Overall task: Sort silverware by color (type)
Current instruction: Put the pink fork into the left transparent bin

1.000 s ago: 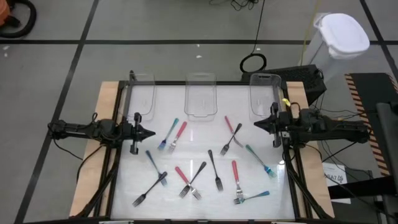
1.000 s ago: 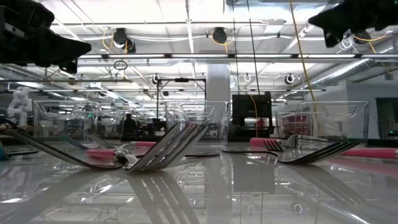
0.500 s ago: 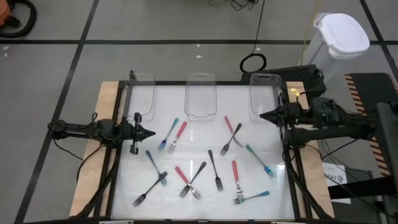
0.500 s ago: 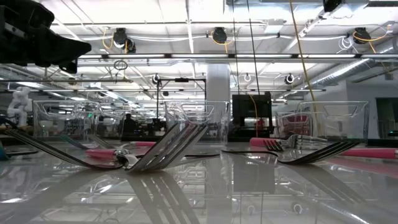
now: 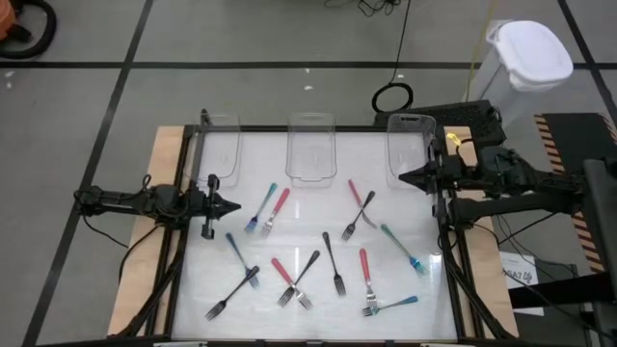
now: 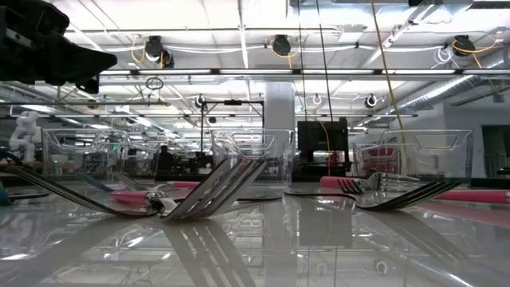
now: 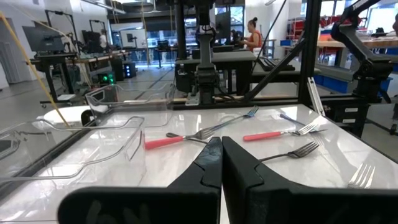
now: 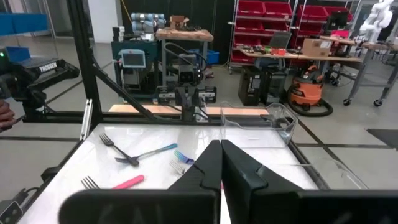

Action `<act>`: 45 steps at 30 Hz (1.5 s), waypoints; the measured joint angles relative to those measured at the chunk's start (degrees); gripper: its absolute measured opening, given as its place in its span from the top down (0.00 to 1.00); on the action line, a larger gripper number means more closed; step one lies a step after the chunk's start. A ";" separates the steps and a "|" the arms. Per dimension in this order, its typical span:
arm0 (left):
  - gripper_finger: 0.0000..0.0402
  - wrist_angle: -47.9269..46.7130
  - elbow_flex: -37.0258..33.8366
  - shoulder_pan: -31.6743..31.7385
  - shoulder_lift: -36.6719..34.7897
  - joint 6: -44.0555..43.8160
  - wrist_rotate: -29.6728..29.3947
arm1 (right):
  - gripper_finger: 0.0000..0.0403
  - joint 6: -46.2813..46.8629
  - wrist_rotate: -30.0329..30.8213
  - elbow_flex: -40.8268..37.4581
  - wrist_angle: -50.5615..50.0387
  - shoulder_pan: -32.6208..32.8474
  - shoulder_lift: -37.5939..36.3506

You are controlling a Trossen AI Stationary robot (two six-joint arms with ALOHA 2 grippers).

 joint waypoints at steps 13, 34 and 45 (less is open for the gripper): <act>1.00 -0.02 0.00 0.02 0.00 0.02 0.00 | 1.00 1.69 -0.02 0.00 -0.26 0.00 6.00; 1.00 0.72 -0.02 0.03 0.01 0.13 -10.67 | 1.00 9.03 0.08 -4.85 -0.71 4.58 16.37; 1.00 2.35 0.93 0.02 0.49 -0.20 -12.03 | 1.00 14.72 0.42 -10.93 4.12 6.93 20.10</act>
